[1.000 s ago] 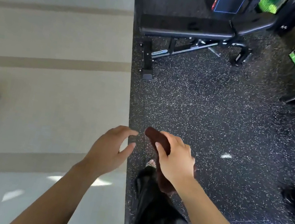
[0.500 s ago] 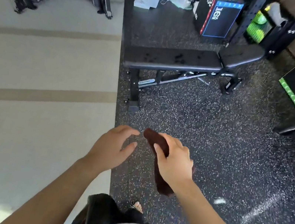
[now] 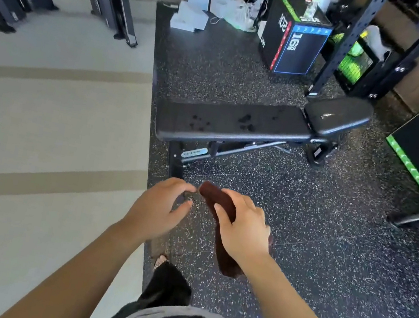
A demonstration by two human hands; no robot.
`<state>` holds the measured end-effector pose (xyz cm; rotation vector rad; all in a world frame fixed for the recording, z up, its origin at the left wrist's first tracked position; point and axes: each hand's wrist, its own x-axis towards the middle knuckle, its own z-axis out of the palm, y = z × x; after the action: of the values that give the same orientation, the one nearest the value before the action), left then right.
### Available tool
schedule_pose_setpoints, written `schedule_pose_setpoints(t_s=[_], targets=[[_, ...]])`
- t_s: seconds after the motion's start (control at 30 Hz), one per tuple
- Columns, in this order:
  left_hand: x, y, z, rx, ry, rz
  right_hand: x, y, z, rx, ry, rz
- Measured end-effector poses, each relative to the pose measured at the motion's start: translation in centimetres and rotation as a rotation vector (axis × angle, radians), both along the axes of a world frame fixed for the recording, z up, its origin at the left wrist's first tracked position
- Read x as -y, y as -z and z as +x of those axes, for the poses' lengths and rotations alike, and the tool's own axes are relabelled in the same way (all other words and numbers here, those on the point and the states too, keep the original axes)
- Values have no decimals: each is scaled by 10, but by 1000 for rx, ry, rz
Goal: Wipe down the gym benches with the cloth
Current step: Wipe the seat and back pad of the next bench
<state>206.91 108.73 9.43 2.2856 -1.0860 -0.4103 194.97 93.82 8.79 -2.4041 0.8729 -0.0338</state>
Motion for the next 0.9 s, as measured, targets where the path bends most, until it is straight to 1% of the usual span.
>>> schedule_pose_setpoints(t_s=[0.13,0.27,0.6,0.77,0.9], targets=[[29,-8,91,46,-19,19,25,-5,81,17,-9,13],[50,-7,151,56,-33,60,48,-5,143,-1,-19,32],[109,17,277,-17,-182,114,132,28,298,-62,-150,105],[148,34,340,-66,-218,148,172,48,373,-105,-209,100],[170,54,385,-114,-235,148,195,67,421,-121,-216,116]])
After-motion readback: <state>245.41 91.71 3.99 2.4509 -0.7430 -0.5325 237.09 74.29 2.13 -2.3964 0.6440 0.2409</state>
